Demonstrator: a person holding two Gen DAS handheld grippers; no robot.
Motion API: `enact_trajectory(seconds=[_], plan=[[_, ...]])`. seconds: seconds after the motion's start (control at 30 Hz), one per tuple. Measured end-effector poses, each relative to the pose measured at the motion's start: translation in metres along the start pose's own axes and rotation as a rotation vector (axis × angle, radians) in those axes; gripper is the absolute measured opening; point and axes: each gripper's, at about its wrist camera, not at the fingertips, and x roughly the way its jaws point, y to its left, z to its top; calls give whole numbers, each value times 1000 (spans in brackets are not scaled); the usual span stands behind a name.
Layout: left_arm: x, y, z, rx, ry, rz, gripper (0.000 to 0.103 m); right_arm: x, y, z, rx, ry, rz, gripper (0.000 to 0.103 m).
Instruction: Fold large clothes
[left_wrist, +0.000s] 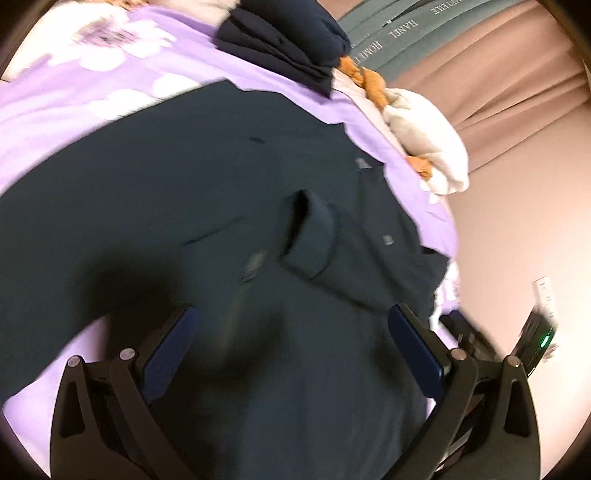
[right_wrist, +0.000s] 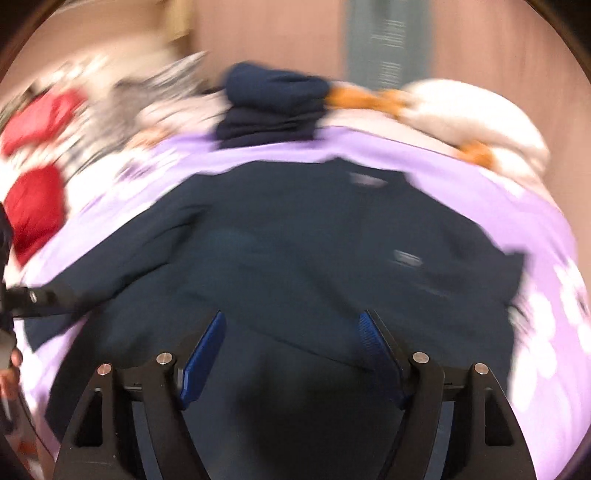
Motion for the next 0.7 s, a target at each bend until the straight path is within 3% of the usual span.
enact_trajectory(seconds=[0.23,0.3,0.43,0.57,0.67,0.7], plan=[[85,-9,39,-98,128,-90,100,-7,-81,-37,262,1,-45,74],[100,-7,53,-133,139,-93,89,-10,-91,-46,306,-8,-37,74],[116,-8,71,-167,140,-128,83,-8,-104,-59,331,-6,-34,74],[127,-10,79,-136,161,-116,52,-6,-110,-69,348,4,-25,74],[130,-9,78,-116,174,-110,45,-3,-113,-71,356,10,-11,74],[133,-9,77,-104,186,-98,31,-2,-112,-71,353,10,-9,74]])
